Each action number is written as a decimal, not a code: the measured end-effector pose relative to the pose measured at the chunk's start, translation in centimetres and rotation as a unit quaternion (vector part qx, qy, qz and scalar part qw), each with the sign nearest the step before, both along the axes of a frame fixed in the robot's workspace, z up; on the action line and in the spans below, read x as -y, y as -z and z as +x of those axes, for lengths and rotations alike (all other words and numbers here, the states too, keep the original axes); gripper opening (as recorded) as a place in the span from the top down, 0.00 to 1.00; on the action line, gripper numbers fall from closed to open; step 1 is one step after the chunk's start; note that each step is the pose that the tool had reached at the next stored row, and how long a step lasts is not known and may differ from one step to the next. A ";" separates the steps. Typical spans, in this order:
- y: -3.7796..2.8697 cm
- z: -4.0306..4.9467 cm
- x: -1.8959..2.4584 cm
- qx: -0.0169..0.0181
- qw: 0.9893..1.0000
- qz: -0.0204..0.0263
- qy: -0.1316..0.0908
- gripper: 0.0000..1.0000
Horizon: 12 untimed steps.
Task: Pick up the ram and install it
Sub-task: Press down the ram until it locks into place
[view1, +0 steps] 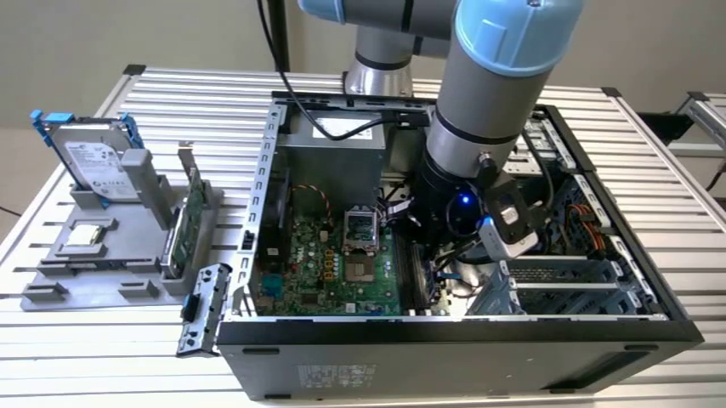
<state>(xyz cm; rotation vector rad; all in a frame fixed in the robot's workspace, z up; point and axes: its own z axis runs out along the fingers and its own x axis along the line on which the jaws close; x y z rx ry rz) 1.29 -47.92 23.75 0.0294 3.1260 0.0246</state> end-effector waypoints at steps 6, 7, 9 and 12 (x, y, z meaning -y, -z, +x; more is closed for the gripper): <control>0.28 0.07 -0.28 0.000 1.000 0.000 0.000 1.00; 0.35 0.08 -0.33 0.000 1.000 0.000 0.000 1.00; 0.56 0.13 -0.39 0.000 1.000 0.000 0.000 1.00; 0.92 0.18 -0.41 0.000 1.000 0.000 0.000 1.00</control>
